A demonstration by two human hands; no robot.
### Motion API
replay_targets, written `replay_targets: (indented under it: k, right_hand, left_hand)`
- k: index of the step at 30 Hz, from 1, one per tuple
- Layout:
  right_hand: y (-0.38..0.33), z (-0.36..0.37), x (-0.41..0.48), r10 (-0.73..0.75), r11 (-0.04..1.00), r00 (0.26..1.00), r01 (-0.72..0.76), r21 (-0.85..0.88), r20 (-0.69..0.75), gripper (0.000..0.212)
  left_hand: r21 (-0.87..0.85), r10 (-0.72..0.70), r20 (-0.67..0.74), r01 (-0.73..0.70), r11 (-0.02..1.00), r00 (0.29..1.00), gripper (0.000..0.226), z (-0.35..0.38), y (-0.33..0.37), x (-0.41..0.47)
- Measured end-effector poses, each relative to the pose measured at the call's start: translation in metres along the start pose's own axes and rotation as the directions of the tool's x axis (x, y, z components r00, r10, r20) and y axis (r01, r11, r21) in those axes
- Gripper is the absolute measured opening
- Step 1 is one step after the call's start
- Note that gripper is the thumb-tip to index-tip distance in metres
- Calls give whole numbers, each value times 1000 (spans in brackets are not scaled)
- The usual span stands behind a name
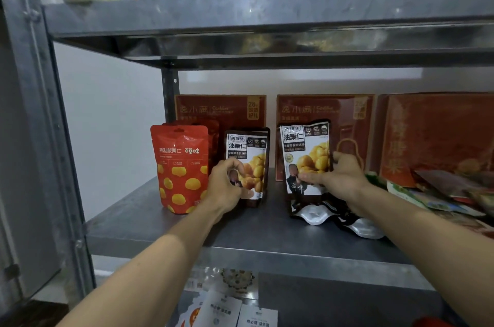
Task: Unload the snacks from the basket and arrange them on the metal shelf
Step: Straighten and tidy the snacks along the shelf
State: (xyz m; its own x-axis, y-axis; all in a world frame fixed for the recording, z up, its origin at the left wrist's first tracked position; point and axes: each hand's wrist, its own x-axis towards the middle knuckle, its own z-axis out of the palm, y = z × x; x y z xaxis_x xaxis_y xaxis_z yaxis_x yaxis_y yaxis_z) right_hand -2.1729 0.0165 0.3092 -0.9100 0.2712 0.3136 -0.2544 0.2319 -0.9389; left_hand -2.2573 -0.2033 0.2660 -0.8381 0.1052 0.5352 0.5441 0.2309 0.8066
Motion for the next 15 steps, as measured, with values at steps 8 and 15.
replay_targets:
  k: [8,15]
  right_hand:
    - [-3,17,3,-11,1000,999,11,-5,39,36]
    - [-3,20,0,-39,999,998,39,-5,58,36]
  left_hand:
    - [-53,-7,37,9,999,999,52,7,-13,18]
    - [-68,23,87,-17,998,996,48,4,-6,14]
